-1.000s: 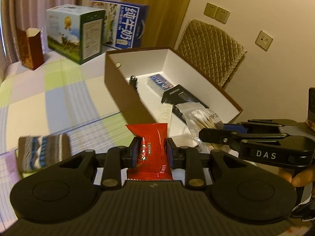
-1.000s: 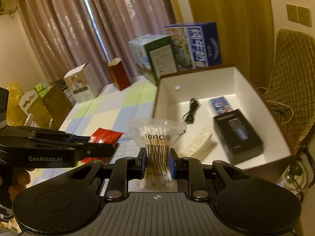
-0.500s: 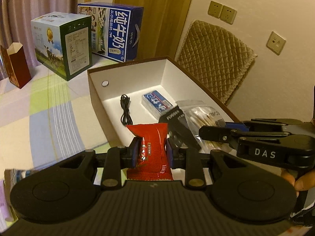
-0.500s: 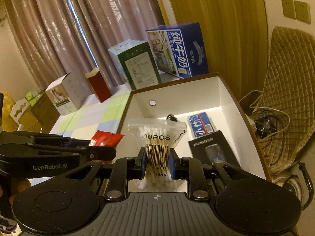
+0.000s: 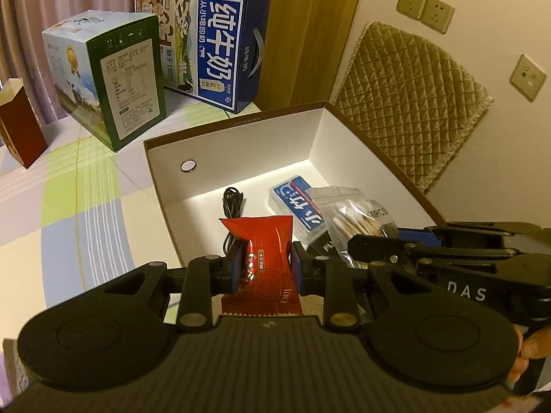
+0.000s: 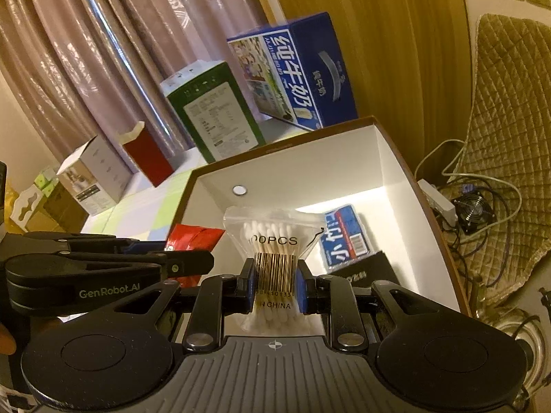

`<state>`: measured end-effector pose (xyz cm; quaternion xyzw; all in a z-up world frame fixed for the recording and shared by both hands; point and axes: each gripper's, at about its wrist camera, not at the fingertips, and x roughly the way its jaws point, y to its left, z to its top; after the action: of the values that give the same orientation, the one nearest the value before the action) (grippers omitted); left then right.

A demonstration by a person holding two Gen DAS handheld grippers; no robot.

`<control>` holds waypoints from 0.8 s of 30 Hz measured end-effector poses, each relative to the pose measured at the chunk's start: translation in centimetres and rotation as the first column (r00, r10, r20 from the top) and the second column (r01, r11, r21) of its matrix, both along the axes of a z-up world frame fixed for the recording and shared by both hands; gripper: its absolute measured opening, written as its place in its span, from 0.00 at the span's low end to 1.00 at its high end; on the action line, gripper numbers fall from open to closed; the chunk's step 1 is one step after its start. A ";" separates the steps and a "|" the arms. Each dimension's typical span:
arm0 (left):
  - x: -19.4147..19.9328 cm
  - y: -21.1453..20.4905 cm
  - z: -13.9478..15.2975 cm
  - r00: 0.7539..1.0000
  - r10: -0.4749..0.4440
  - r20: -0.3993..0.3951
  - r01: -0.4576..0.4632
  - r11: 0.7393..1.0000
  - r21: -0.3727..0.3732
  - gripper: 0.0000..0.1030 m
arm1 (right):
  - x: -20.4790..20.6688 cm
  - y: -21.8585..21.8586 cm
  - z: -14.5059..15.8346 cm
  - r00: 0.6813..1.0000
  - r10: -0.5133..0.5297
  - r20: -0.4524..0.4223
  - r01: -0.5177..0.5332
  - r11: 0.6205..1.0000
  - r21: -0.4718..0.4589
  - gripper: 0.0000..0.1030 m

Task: Organize objects
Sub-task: 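Carry the red packet and cotton-swab bag over the cardboard box with both tools, then open the left tool to drop the red packet while the right tool releases the swab bag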

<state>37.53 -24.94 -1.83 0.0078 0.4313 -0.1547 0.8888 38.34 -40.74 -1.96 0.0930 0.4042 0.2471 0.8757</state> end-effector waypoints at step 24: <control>6.8 -0.2 -3.2 0.999 0.023 -0.039 -0.019 0.997 0.080 0.31 | 5.8 1.5 -2.8 0.999 -0.014 -0.046 0.015 1.000 0.021 0.22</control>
<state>44.35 -25.15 -5.06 0.0357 0.4548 -0.1281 0.8806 44.17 -39.26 -4.76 0.1110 0.4210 0.2426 0.8669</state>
